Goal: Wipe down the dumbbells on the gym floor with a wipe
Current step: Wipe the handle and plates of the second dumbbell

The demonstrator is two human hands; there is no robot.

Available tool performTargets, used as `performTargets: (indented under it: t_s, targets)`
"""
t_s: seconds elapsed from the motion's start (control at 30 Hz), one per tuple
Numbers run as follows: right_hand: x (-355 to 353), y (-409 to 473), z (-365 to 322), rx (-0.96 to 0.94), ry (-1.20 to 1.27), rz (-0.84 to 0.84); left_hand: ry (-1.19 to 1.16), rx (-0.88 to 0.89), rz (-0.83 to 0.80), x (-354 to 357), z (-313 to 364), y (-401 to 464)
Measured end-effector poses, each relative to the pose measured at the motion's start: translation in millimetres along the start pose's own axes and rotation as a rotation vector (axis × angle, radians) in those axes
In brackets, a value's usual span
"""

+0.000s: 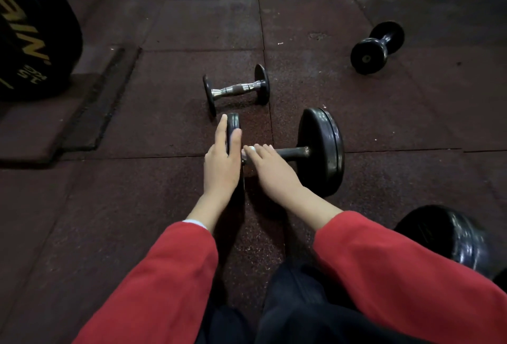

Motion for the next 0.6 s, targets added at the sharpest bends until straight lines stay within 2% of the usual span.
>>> performTargets:
  t_s: [0.1, 0.3, 0.4, 0.6]
  targets:
    - [-4, 2, -3, -0.028, -0.036, 0.002, -0.146, -0.041, 0.11, 4, -3, 5]
    - [8, 20, 2, -0.034, -0.042, 0.011, -0.142, -0.039, 0.192, 7, -5, 11]
    - [3, 29, 4, 0.008, -0.015, 0.072, -0.149, -0.01, 0.22, 8, -8, 8]
    - [-3, 50, 15, 0.173, 0.198, -0.049, -0.167, 0.026, 0.227, 8, -11, 9]
Point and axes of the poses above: each hand's wrist, its own y-axis towards the middle knuckle, its own x-axis out of the palm, z = x × y, the point moved 3 cm from there along y, towards the middle knuckle, and after that the axes turned 8 degrees about -x, right-handed, at the moved point
